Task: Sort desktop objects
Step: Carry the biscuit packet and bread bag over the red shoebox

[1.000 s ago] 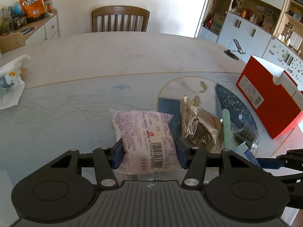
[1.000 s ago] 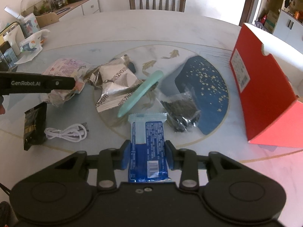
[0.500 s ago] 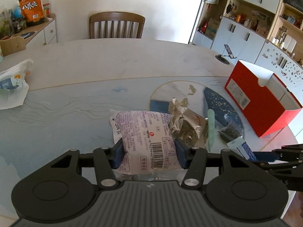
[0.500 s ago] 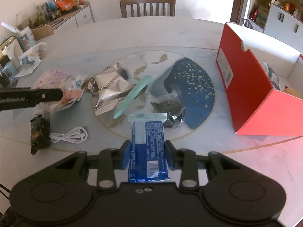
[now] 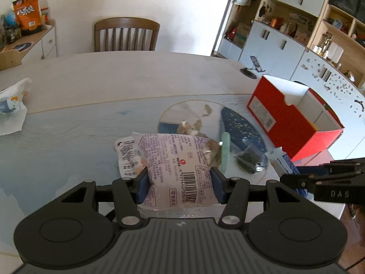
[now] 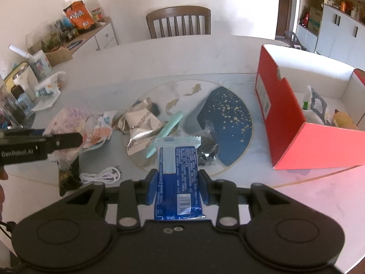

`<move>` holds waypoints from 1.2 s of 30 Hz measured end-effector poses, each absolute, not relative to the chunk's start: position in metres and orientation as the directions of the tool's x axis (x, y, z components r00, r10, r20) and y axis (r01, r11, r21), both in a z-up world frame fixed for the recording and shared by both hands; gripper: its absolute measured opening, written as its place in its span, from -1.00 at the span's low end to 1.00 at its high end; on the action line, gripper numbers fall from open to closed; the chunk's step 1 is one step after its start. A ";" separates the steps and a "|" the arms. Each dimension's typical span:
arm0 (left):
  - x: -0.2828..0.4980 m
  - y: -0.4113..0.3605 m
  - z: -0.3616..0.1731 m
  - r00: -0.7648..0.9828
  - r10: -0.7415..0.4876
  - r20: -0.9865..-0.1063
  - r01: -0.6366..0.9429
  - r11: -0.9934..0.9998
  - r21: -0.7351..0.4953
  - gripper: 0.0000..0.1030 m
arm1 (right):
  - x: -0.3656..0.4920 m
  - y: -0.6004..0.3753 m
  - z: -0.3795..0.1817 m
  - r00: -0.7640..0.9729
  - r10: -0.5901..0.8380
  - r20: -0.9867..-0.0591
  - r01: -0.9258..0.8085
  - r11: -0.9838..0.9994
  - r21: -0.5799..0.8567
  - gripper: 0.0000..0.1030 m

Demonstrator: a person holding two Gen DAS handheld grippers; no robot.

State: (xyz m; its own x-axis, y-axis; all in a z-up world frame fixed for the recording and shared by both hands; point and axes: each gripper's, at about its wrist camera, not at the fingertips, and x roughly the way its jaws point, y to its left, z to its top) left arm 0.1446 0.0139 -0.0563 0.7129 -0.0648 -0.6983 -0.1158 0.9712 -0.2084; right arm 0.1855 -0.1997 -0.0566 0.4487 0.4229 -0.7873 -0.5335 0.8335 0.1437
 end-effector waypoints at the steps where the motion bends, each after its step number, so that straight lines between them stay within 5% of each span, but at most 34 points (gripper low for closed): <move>1: 0.145 0.012 -0.054 0.715 -0.070 -0.696 -0.108 0.972 -0.209 0.05 | 0.186 -0.202 -0.053 0.450 0.426 -0.785 -0.531 0.834 0.148 -0.31; 36: 0.227 -0.097 0.030 0.798 -0.199 -0.570 0.109 0.976 -0.187 0.05 | 0.276 -0.306 0.021 0.632 0.431 -0.644 -0.452 0.880 0.145 -0.30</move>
State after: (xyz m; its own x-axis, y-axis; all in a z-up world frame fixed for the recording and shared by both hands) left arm 0.2269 -0.0974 0.0300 0.7975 -0.1986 -0.5696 0.1094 0.9762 -0.1873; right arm 0.2759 -0.3059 0.0210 0.6320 0.4306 -0.6443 -0.4518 0.8803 0.1452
